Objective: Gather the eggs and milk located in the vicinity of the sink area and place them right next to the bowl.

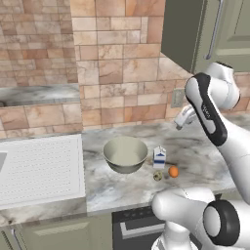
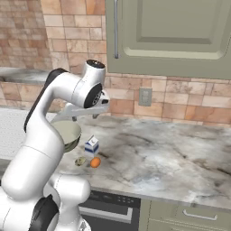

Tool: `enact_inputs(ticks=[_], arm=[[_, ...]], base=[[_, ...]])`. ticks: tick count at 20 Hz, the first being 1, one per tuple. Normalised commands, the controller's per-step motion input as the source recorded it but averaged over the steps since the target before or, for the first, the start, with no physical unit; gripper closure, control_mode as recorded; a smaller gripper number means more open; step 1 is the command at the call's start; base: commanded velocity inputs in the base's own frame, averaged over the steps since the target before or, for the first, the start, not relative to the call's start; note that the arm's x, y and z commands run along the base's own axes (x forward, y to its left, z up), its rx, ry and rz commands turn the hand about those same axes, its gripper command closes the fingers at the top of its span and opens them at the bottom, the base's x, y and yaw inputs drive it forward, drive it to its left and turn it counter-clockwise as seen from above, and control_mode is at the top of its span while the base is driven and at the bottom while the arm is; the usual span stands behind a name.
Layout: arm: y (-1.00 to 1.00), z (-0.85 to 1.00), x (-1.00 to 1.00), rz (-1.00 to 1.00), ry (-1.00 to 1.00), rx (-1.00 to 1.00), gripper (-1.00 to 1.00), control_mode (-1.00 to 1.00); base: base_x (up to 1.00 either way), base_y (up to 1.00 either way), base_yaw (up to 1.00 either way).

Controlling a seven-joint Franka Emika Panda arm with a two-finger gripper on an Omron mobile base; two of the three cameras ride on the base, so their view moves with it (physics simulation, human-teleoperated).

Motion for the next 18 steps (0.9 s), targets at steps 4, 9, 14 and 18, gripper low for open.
enact_inputs(ticks=[4, 9, 14, 18], arm=[[-0.19, -0.45, -0.05, 0.21, -0.1, 0.0, -1.0, -1.0], [-0.12, -0.51, 0.0, 0.19, -0.15, 0.02, -1.0, -1.0], [-0.08, -0.37, 0.0, 0.17, -0.15, 0.03, -1.0, -1.0], [-0.15, -0.12, 0.0, 0.16, -0.03, 0.07, -1.0, -1.0]], base=[[0.0, 0.0, 0.0], [0.0, 0.0, 0.0], [0.0, 0.0, 0.0], [0.0, 0.0, 0.0]])
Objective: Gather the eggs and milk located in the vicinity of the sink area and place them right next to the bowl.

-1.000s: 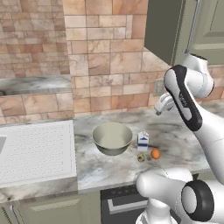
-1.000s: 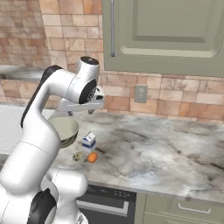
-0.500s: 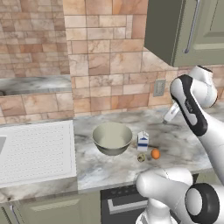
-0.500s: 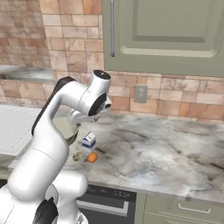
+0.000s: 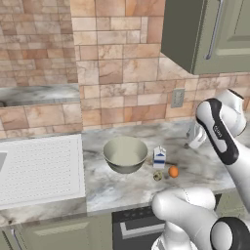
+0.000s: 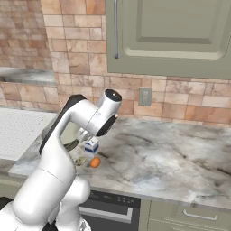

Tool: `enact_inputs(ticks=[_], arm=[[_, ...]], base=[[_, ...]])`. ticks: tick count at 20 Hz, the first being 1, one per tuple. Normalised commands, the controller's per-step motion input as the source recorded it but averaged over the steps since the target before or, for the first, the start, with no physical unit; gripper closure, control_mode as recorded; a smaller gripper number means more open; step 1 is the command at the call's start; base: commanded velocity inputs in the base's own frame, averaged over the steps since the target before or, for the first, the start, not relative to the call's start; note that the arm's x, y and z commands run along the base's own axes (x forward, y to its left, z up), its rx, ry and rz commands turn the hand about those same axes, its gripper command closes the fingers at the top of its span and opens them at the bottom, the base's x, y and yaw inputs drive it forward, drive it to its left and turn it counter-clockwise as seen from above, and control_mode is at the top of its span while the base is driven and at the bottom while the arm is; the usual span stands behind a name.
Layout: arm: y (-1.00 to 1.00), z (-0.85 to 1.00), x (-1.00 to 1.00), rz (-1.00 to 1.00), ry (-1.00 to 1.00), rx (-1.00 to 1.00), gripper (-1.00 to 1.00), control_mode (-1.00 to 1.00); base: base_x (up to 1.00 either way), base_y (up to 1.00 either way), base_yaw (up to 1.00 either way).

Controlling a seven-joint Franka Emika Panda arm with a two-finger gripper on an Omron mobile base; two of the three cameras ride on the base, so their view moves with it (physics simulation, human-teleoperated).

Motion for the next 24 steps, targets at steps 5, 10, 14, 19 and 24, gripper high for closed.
enact_inputs(ticks=[5, 10, 14, 19, 24], arm=[[-0.14, -0.1, 0.0, 0.18, 0.0, 0.11, -1.0, -1.0], [-0.07, -0.33, 0.0, 0.2, 0.0, 0.1, -1.0, -1.0], [-0.01, -0.43, 0.0, 0.13, -0.06, 0.1, -1.0, -1.0], [0.0, -0.26, 0.0, 0.04, -0.03, 0.1, -1.0, -1.0], [0.0, -0.2, 0.0, 0.0, 0.0, 0.13, -1.0, -1.0]], base=[[0.0, 0.0, 0.0], [0.0, 0.0, 0.0], [0.0, 0.0, 0.0], [0.0, 0.0, 0.0], [0.0, 0.0, 0.0]])
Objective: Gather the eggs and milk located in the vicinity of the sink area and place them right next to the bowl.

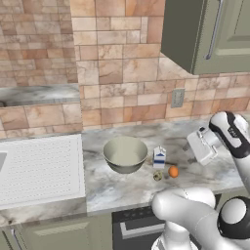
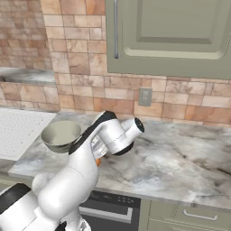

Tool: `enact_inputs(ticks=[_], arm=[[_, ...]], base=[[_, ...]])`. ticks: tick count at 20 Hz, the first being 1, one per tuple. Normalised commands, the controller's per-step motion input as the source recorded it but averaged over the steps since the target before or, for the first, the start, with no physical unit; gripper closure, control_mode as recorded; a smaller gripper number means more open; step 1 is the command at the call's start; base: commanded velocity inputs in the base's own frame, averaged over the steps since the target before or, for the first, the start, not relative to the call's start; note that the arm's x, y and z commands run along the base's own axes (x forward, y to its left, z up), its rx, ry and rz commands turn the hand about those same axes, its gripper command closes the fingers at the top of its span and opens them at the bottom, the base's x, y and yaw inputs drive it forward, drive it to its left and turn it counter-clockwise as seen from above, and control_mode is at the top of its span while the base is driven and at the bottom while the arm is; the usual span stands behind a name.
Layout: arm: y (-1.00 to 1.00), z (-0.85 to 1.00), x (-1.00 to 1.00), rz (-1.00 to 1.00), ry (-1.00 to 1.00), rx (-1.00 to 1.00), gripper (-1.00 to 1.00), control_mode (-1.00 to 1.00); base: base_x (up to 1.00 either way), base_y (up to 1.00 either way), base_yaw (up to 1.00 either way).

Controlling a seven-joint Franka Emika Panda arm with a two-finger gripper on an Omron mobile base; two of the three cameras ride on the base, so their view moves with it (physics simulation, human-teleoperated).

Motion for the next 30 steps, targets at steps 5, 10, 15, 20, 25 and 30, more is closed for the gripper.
enact_inputs(ticks=[5, 10, 15, 20, 25, 30], arm=[[0.0, -0.19, 0.0, 0.0, 0.0, 0.12, -1.0, -1.0], [0.0, -0.03, 0.11, 0.0, 0.0, 0.07, -1.0, -1.0], [0.01, -0.04, 0.08, 0.0, 0.0, 0.0, -1.0, -1.0], [0.01, -0.18, 0.07, -0.01, 0.0, 0.0, -1.0, -1.0], [0.06, -0.23, 0.18, -0.01, 0.01, 0.0, -1.0, -1.0], [0.1, -0.18, 0.25, -0.03, 0.03, 0.0, -1.0, -1.0]], base=[[0.0, 0.0, 0.0], [0.0, 0.0, 0.0], [0.0, 0.0, 0.0], [0.0, 0.0, 0.0], [0.0, 0.0, 0.0], [0.0, 0.0, 0.0]])
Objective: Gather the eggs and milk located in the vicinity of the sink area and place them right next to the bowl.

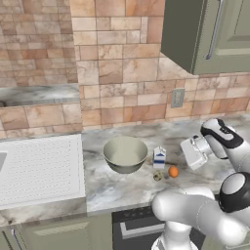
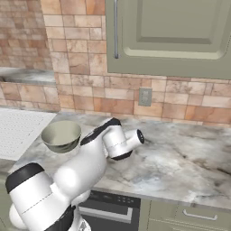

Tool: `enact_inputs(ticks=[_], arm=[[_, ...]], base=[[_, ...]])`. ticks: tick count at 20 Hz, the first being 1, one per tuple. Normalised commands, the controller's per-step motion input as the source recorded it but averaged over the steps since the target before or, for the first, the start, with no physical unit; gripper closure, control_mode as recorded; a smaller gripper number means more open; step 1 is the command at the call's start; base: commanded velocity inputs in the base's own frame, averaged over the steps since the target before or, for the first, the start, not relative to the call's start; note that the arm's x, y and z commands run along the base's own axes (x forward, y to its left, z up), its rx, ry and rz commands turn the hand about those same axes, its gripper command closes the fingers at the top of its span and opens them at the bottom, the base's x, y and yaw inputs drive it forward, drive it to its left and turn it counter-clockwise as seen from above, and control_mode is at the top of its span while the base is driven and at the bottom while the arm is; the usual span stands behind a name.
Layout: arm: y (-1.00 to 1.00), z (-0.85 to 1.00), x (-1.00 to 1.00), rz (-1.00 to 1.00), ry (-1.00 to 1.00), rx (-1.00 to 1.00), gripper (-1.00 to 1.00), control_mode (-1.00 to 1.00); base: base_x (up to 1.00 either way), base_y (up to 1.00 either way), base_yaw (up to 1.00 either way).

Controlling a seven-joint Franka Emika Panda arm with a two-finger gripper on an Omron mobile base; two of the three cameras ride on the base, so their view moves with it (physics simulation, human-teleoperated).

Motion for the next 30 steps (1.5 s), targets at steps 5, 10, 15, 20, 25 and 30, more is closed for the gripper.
enact_inputs(ticks=[5, 10, 15, 20, 25, 30], arm=[[0.0, -0.1, 0.05, -0.1, 0.04, 0.02, -1.0, -1.0], [0.01, -0.09, 0.0, -0.17, 0.07, 0.06, -1.0, -1.0], [0.13, -0.07, 0.0, -0.17, 0.02, 0.04, -1.0, -1.0], [0.28, -0.13, 0.0, -0.12, 0.0, 0.01, -1.0, -1.0], [0.26, -0.22, 0.01, -0.06, 0.0, 0.0, -1.0, -1.0], [0.0, -0.24, 0.15, -0.01, 0.0, 0.0, -1.0, -1.0]], base=[[0.0, 0.0, 0.0], [0.0, 0.0, 0.0], [0.0, 0.0, 0.0], [0.0, 0.0, 0.0], [0.0, 0.0, 0.0], [0.0, 0.0, 0.0]])
